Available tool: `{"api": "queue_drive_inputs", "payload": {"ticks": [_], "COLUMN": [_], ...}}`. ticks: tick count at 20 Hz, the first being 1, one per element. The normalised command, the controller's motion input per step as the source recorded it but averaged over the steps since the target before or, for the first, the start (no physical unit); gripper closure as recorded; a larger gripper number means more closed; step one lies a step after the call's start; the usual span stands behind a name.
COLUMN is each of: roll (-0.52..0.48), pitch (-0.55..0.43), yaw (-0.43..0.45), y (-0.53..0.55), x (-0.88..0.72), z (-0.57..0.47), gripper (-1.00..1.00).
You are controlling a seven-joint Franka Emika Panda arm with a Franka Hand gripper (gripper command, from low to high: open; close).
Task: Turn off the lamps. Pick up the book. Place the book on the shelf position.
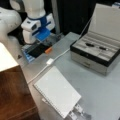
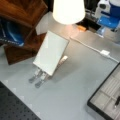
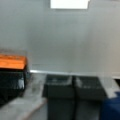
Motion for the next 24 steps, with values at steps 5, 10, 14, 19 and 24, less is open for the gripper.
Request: {"api": "queue_drive_inputs", "payload": {"ticks": [5,10,14,19,24], "roll": [-0.013,0.060,0.130,0.159,0.165], "pitch": [-0.139,-0.215,-0.258,-0.280,-0.313], "yaw": [-0.109,-0.070,-0.043,-0.001,-0.012], "y": [0.19,0.08,0.02,-0.03,-0.06], "x": [-0.13,-0.22,-0.29,-0.36,-0.42], "z": [-0.40,-0.41,-0.32,-0.32,-0.47], "gripper": [1.00,1.00,1.00,1.00,1.00]}}
